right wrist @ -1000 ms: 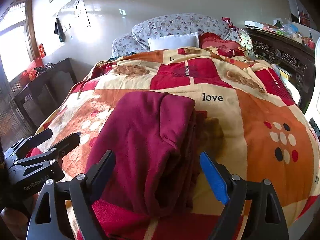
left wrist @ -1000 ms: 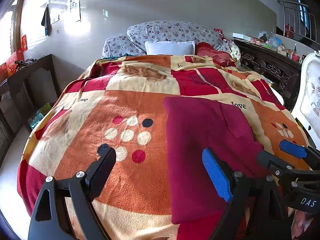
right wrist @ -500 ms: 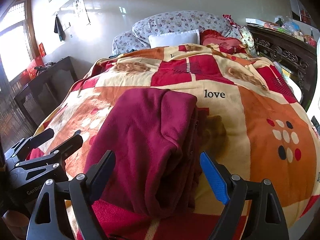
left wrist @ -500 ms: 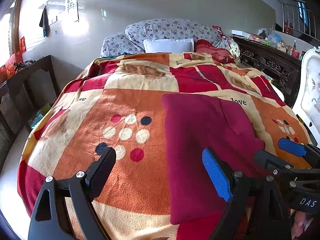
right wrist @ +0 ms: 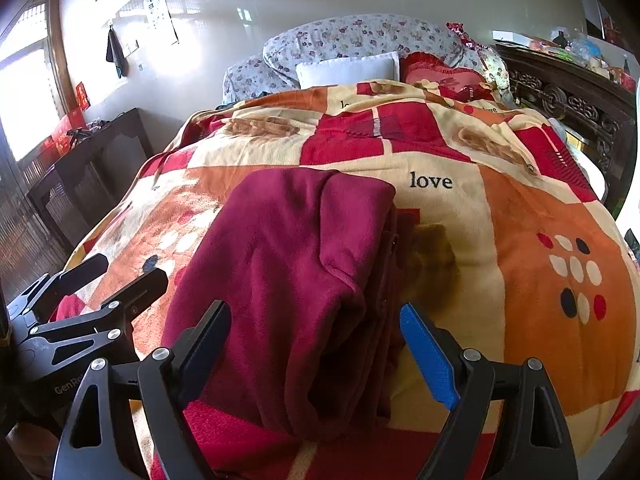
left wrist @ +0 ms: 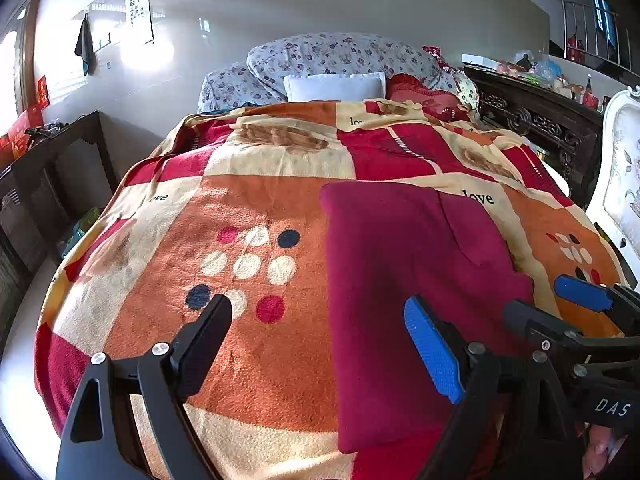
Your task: Fold small clothes
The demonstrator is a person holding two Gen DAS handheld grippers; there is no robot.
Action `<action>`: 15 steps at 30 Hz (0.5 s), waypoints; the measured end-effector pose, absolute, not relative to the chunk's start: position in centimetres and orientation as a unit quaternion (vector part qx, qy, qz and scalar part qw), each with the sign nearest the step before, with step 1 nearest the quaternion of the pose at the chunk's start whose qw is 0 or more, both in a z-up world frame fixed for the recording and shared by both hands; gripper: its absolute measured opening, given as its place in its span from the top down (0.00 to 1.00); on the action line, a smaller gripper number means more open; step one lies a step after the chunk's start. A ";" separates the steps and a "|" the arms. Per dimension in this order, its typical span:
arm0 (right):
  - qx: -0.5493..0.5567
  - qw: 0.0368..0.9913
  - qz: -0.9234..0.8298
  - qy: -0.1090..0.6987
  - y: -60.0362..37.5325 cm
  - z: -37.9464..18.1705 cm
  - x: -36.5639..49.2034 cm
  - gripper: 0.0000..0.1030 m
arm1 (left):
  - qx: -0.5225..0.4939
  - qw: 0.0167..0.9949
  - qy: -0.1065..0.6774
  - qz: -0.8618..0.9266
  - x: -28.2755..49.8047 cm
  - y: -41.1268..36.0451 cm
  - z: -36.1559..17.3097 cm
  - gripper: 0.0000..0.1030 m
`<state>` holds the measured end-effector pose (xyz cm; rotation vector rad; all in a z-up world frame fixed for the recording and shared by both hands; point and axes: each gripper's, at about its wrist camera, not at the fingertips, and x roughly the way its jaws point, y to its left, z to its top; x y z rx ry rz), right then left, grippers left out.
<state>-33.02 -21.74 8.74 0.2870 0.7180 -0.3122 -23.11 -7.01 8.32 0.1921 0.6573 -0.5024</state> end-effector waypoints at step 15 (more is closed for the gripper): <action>0.139 0.910 -0.152 0.361 -22.0 8.0 -32.4 0.12 | 0.097 0.905 0.329 -0.250 -22.6 -7.7 7.5 0.15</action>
